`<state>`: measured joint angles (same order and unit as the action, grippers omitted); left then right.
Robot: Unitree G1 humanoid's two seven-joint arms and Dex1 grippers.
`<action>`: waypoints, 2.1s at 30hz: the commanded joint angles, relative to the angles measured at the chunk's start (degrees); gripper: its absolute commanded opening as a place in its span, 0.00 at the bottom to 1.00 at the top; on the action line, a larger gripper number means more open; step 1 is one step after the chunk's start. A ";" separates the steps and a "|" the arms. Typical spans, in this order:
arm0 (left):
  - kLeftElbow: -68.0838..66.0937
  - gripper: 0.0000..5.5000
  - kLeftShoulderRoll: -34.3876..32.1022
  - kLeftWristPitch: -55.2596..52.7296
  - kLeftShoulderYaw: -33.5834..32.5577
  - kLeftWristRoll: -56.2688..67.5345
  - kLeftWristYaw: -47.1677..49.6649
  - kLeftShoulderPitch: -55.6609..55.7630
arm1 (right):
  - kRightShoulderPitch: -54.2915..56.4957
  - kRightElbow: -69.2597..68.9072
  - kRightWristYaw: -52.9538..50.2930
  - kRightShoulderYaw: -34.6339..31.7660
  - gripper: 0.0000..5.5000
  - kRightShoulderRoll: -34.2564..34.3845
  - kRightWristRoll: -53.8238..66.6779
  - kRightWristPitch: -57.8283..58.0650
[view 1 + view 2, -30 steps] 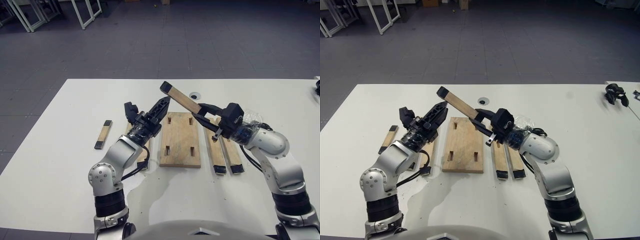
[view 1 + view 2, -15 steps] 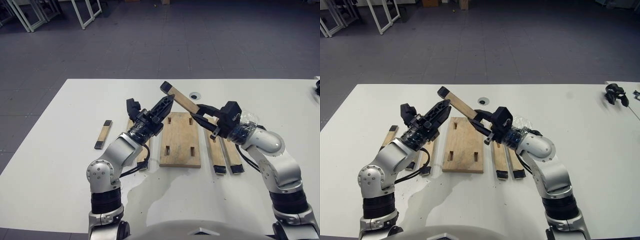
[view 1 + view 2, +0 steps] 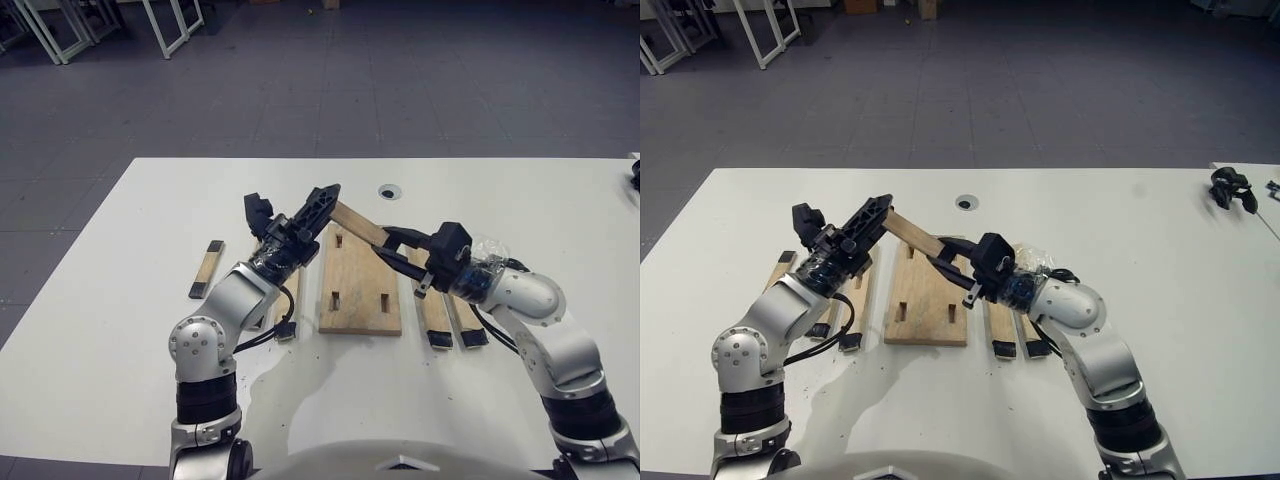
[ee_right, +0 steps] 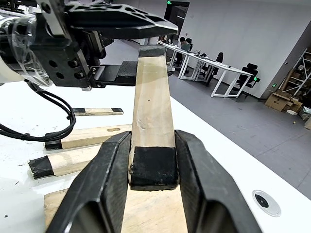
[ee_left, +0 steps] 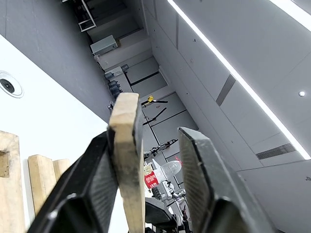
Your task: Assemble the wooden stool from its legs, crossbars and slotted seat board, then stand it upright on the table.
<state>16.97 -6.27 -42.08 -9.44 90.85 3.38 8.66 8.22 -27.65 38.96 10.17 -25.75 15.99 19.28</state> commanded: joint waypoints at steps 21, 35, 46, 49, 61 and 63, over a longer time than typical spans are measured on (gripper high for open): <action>-5.97 0.08 -1.54 -0.39 -2.45 -1.69 0.45 1.85 | 0.16 3.10 0.54 1.10 0.47 -1.34 -4.72 -4.53; 2.27 0.08 -15.35 10.78 1.49 -50.64 1.98 -4.13 | -9.45 7.87 -4.88 -3.33 0.54 -3.01 -8.50 -2.77; 2.31 0.08 -12.96 11.28 -3.44 -54.72 -0.74 -4.96 | -12.32 8.19 -5.36 -3.84 0.54 -3.71 -9.69 -3.23; 2.00 0.08 -12.59 11.29 -3.67 -55.47 -1.66 -5.77 | -12.06 8.43 -5.12 -3.86 0.54 -3.81 -9.74 -3.30; -5.21 0.08 -12.55 12.73 -2.87 -63.10 -5.99 -7.86 | -10.21 9.31 -3.89 -4.19 0.54 -4.75 -9.82 -3.40; -4.85 0.08 -13.24 11.58 0.56 -66.94 -5.42 -8.19 | -10.01 9.44 -4.12 -4.38 0.54 -4.70 -9.88 -3.37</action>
<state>13.11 -18.68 -27.47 -12.08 27.76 -2.66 2.36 -2.89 -18.46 34.71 6.52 -29.80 6.46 16.16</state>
